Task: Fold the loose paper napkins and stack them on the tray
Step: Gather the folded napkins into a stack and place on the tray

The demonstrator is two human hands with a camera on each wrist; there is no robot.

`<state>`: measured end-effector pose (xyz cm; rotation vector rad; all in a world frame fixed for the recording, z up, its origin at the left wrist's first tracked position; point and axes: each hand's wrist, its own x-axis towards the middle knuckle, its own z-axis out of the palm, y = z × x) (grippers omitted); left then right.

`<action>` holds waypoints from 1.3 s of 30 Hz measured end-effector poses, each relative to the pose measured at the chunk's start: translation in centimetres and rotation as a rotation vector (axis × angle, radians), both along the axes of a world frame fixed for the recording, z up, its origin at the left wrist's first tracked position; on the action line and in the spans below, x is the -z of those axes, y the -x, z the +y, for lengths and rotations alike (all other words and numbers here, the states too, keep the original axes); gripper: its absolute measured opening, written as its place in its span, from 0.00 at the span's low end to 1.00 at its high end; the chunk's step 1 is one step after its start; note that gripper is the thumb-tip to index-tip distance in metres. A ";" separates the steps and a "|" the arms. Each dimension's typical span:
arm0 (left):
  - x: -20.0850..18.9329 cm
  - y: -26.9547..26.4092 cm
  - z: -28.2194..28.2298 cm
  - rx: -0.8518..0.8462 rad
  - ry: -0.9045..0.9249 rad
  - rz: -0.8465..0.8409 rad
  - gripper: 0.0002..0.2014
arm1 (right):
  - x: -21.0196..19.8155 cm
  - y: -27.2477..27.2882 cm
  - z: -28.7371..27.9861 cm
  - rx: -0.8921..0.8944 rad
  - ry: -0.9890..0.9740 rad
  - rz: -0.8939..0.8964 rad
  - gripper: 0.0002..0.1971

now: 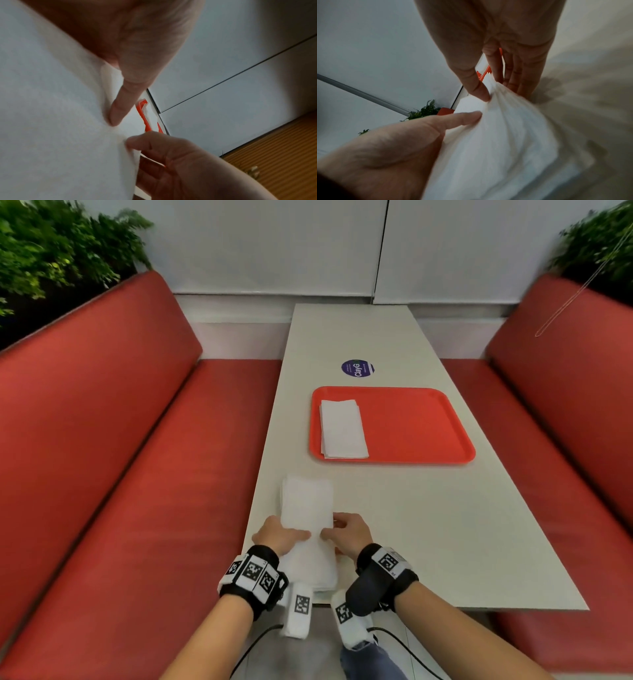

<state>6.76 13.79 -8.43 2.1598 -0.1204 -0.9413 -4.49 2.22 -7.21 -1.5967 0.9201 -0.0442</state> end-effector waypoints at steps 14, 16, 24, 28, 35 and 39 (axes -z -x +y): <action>-6.6 0.2 -6.8 0.047 0.529 0.082 0.28 | -4.0 1.3 -5.9 -0.007 -0.197 -0.101 0.22; -7.3 0.5 -8.9 0.103 0.610 0.042 0.28 | -4.7 1.2 -7.7 0.065 -0.166 -0.222 0.18; -6.5 -0.2 -18.4 0.155 0.662 -0.036 0.28 | -3.7 -1.1 -16.3 0.207 0.006 -0.404 0.18; -5.8 -2.1 -22.5 0.189 0.621 -0.054 0.41 | -2.7 -3.7 -20.7 0.255 0.067 -0.381 0.18; -4.4 -7.4 -26.0 0.105 0.587 -0.070 0.38 | -2.4 -7.4 -28.2 0.233 0.116 -0.293 0.18; -2.7 -8.9 -26.4 0.243 0.448 -0.248 0.35 | -0.5 -8.2 -29.8 0.228 0.123 -0.177 0.19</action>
